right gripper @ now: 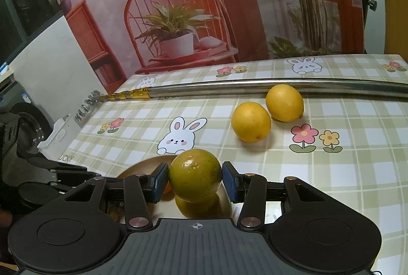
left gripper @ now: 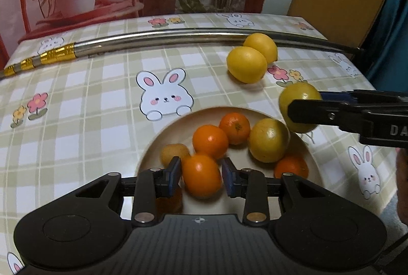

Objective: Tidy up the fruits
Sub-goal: 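Open the left tool to drop the tangerine on the plate while the right tool carries the citrus, then lower the greenish citrus onto the plate and open the right tool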

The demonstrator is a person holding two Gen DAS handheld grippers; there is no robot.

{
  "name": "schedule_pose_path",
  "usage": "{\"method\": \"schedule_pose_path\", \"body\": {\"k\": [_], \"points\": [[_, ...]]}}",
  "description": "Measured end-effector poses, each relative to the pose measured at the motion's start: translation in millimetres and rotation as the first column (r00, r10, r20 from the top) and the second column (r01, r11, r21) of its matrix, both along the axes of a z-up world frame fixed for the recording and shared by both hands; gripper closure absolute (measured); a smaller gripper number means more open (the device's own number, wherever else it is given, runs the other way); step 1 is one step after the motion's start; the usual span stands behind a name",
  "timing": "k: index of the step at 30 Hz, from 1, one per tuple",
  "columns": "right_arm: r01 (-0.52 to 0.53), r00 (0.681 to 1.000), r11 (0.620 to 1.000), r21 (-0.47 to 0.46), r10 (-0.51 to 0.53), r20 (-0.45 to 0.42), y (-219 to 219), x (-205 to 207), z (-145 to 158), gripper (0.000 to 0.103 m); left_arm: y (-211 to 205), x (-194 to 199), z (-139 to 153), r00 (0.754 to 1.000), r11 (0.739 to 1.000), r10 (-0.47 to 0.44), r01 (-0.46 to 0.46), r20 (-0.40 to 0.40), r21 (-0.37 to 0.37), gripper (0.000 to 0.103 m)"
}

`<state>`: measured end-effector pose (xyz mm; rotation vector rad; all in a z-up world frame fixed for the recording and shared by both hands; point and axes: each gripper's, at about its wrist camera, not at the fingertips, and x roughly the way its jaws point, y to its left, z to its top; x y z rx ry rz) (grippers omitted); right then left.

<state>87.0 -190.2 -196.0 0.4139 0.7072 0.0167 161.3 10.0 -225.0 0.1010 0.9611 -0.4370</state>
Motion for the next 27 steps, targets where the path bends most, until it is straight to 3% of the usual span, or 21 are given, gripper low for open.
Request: {"method": "schedule_pose_path", "body": {"k": [9,17,27], "points": [[0.009,1.000,1.000,0.006,-0.009,0.001,-1.8,-0.7,-0.6,0.060,0.0,3.7,-2.0,1.000,1.000,0.029,-0.029,-0.005,-0.009,0.067],[-0.007,1.000,1.000,0.003,0.007,0.003,1.3,-1.9,1.0,0.060,16.3,1.6,21.5,0.997,0.993,0.063,-0.060,0.033,-0.098,0.067],[-0.135,0.990,0.990,-0.048,0.134,-0.031,34.2,11.3,3.2,0.060,42.4,-9.3,41.1,0.984,0.981,0.167,-0.160,0.059,-0.112,0.067]]}}
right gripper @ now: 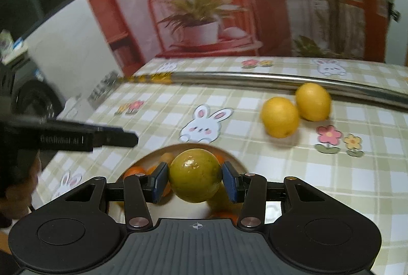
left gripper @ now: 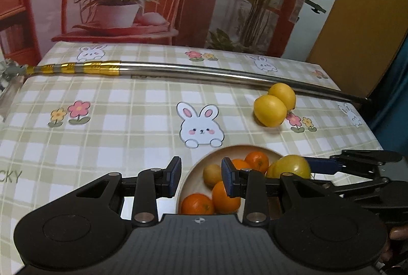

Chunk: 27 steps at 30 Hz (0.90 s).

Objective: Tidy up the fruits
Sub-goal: 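Lower the greenish citrus onto the plate and open the right tool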

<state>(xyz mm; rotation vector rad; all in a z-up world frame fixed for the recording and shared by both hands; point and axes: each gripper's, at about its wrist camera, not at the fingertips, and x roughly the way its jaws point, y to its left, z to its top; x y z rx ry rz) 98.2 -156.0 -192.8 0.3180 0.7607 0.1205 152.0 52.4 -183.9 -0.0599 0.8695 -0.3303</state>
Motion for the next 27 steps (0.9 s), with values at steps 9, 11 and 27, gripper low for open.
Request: {"method": "schedule_pose_path", "body": {"k": [9,11,27], "points": [[-0.096,0.993,0.994,-0.058,0.092,-0.069,31.7,16.2,-9.5,0.061,20.1,-3.2,-9.4,0.997,0.997,0.071,-0.072,-0.032,-0.030,0.066],[-0.106,0.992,0.992,-0.068,0.100,-0.081,35.3,19.0,-12.2,0.061,22.8,-3.6,-9.8,0.997,0.997,0.076,-0.077,-0.032,-0.032,0.066],[-0.124,0.986,0.987,-0.105,0.111,-0.121,43.0,30.8,-24.9,0.060,23.2,-3.7,-15.8,0.995,0.995,0.085,-0.087,-0.053,-0.039,0.066]]}}
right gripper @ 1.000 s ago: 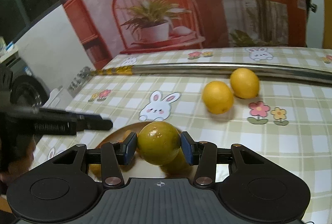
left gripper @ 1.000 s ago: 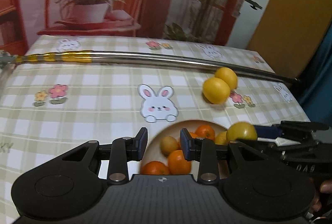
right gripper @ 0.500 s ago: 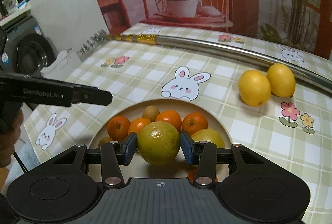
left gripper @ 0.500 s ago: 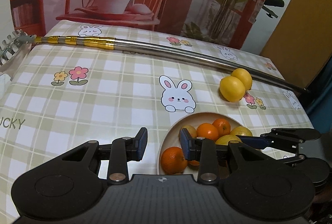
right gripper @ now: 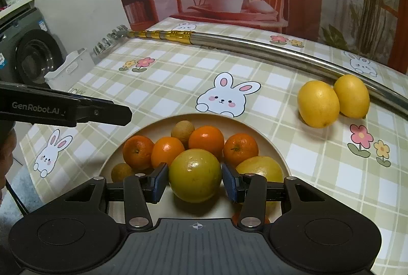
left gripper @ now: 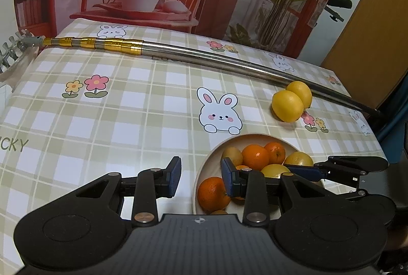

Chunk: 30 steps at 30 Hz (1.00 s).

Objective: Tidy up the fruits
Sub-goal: 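Lower the greenish citrus onto the plate and open the right tool, then move the right tool to a yellow lemon and grasp it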

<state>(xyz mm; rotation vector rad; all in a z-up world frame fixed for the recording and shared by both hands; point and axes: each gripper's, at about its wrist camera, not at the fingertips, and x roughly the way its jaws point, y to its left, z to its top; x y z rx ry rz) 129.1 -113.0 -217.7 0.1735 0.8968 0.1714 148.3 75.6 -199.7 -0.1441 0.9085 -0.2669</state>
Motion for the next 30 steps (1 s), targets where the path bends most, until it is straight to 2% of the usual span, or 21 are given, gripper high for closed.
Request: {"method": "schedule_pose_path", "body": {"k": [7,13,17,21,30], "points": [[0.005,1.000,1.000,0.003,-0.005,0.005,-0.4,-0.4,-0.2,0.060,1.0,1.4,-1.5,1.000,1.000,0.008,-0.008,-0.012,0.003,0.066],[0.041,0.999,0.997,0.067,-0.043,0.024,-11.9,-3.6,5.9,0.060,5.6,-0.3,2.0,0.999,0.999,0.033,-0.033,-0.006,-0.003,0.064],[0.090,0.993,0.991,0.095,-0.097,0.067,-27.0,-10.4,18.2,0.060,5.7,-0.2,4.5,0.999,0.999,0.036,-0.036,0.000,-0.005,0.064],[0.154,0.982,0.982,0.109,-0.165,0.096,-51.2,-14.3,28.5,0.060,3.9,2.5,12.6,0.999,0.999,0.026,-0.027,0.029,0.023,0.064],[0.286,0.945,0.954,0.092,-0.296,0.138,-104.2,-22.9,37.4,0.060,-2.2,18.9,36.8,0.996,1.000,0.013,-0.015,0.083,0.021,0.064]]}}
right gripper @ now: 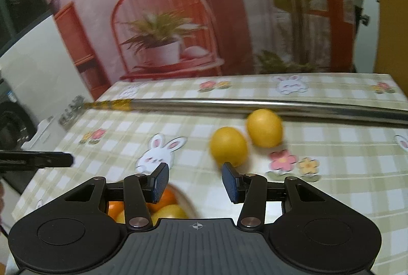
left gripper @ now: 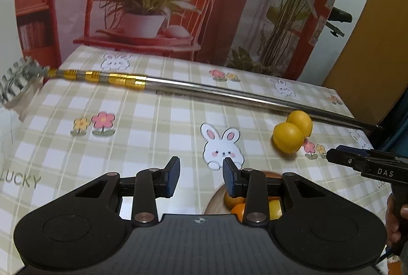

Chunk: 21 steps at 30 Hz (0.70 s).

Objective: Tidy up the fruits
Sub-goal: 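Move the right tool to a yellow lemon and grasp it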

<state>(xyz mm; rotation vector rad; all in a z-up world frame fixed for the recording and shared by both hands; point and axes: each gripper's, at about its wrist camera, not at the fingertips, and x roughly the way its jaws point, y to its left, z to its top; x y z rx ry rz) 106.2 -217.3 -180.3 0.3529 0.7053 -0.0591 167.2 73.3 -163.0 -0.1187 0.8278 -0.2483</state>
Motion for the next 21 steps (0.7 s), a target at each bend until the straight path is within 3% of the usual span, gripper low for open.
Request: {"method": "schedule_pose_path", "body": {"k": [12,21], "points": [[0.128,0.992,0.992,-0.020,-0.128,0.001,-49.5,-7.0,-4.0,0.060,-56.5,18.3,6.1,0.990,0.990,-0.139,0.138,0.024,0.039,0.064],[0.079,0.996,0.997,-0.018,-0.080,-0.027,-50.4,3.6,-18.0,0.060,-56.1,35.3,-8.0,0.995,0.993,-0.104,0.104,-0.001,0.054,0.064]]}}
